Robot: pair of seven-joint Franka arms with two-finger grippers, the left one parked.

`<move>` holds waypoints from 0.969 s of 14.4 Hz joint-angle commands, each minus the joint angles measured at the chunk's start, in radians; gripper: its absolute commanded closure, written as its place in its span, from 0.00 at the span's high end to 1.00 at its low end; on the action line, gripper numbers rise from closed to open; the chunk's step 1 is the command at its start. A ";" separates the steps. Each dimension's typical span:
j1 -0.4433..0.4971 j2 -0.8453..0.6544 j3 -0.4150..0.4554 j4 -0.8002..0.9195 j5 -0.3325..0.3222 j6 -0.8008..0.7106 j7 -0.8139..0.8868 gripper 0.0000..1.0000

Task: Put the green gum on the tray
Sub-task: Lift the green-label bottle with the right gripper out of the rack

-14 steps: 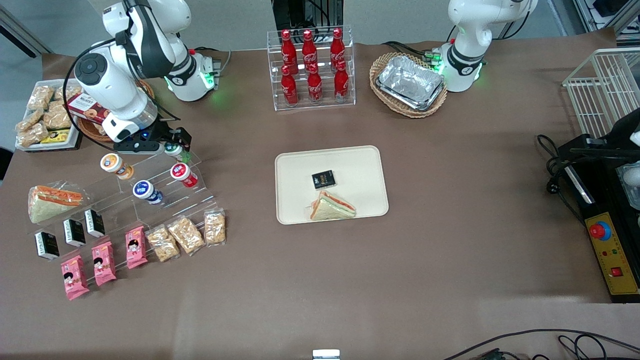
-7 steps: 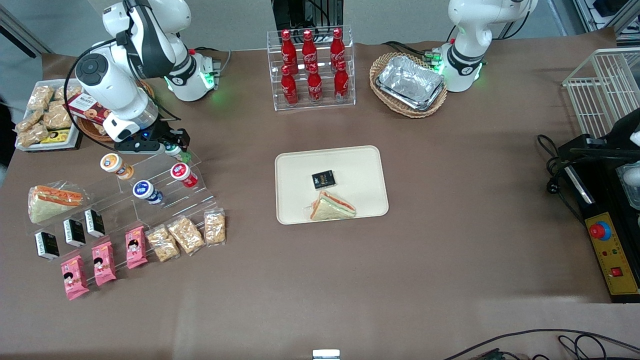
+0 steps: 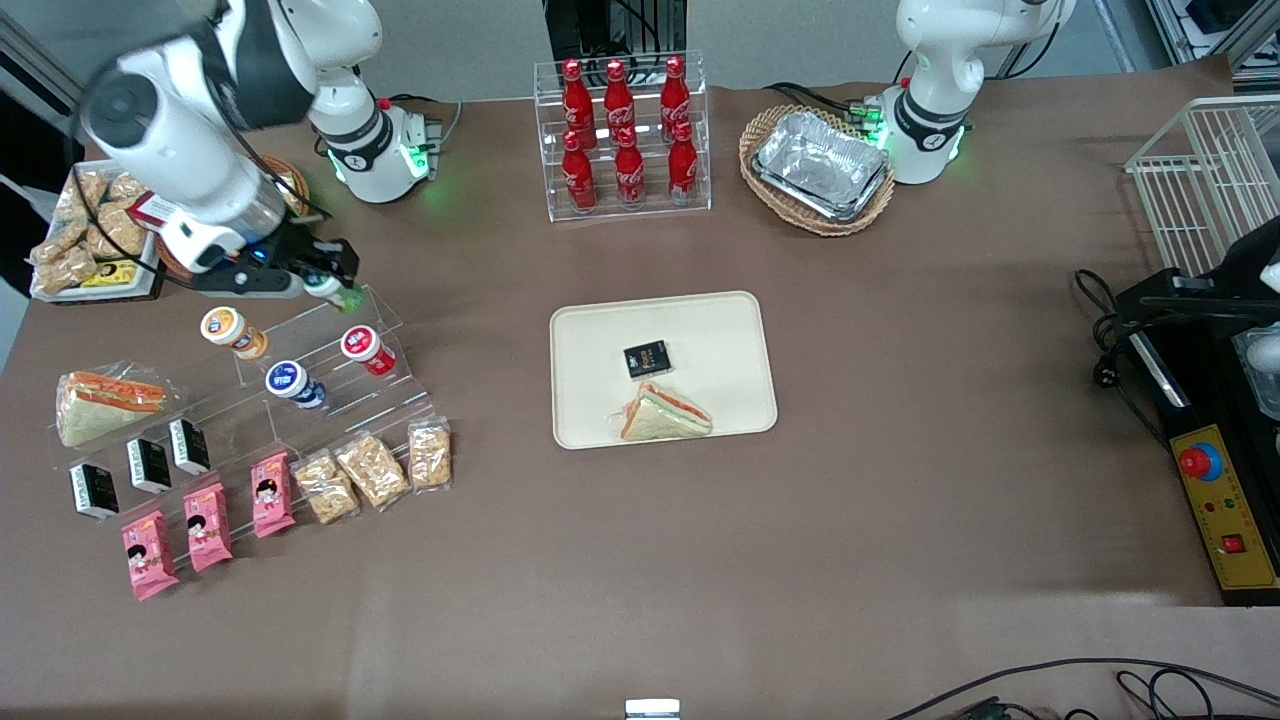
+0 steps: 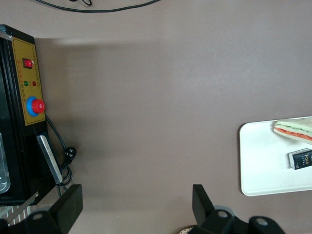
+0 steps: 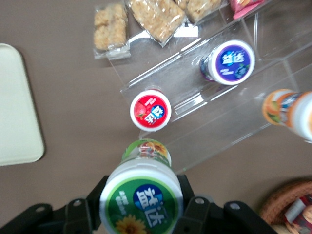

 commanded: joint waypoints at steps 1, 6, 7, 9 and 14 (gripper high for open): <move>0.006 0.075 -0.002 0.260 0.015 -0.269 0.006 0.60; 0.072 0.144 -0.002 0.431 0.037 -0.392 0.105 0.61; 0.107 0.150 -0.002 0.442 0.037 -0.392 0.161 0.61; 0.190 0.184 -0.002 0.474 0.043 -0.391 0.308 0.60; 0.394 0.260 -0.002 0.494 0.078 -0.250 0.682 0.60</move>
